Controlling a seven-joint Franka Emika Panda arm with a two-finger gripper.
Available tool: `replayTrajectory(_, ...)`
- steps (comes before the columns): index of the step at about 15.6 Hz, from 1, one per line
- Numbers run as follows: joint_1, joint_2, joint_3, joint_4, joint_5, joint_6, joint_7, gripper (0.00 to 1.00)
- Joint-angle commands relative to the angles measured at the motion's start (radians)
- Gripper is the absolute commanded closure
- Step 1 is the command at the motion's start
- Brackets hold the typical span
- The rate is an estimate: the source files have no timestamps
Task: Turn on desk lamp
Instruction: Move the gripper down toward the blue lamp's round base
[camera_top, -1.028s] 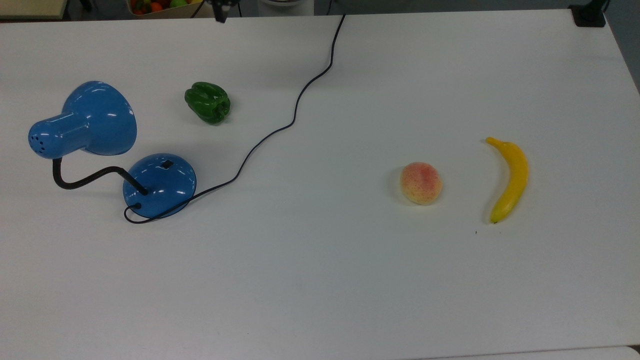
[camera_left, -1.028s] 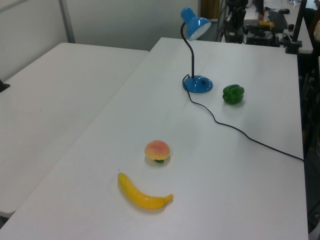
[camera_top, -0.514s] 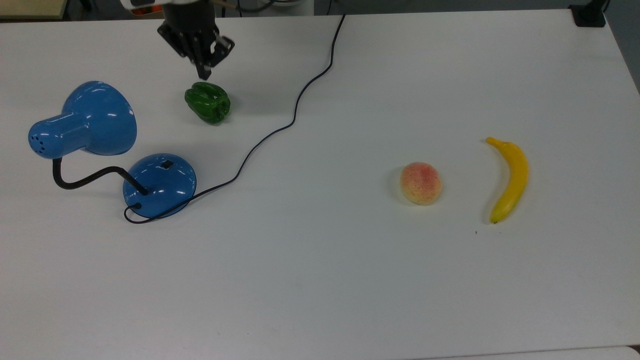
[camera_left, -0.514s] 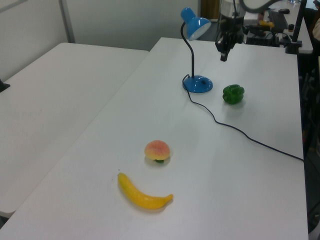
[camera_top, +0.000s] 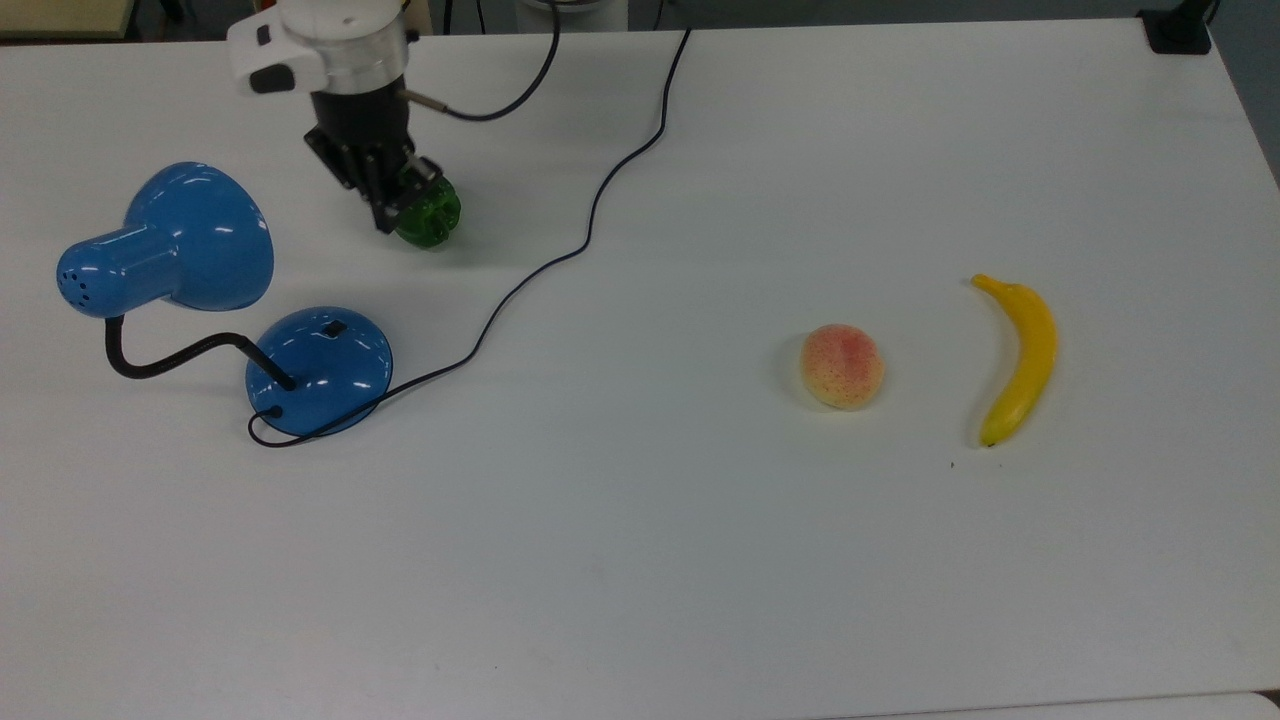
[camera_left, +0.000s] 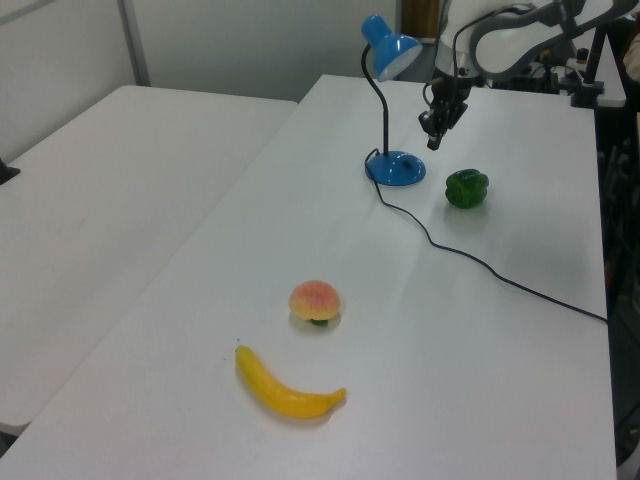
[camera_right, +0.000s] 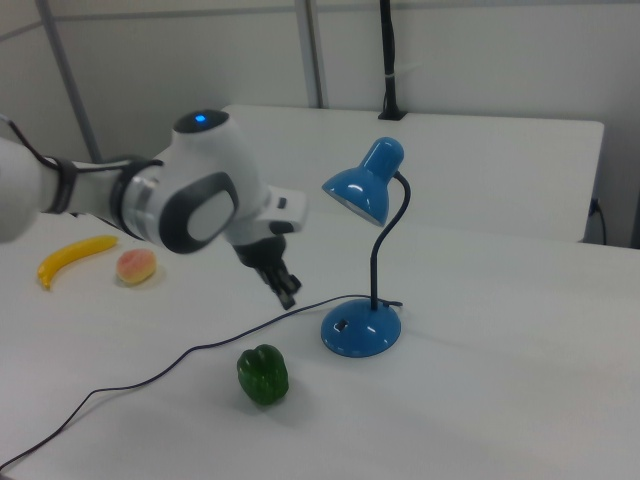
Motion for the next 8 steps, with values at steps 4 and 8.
replayTrajectory(4, -0.051, 0.098, -0.003, 0.000, -0.051, 0.202, 0.033, 1.00)
replayTrajectory(8, -0.060, 0.149, -0.003, 0.005, -0.084, 0.300, 0.031, 1.00)
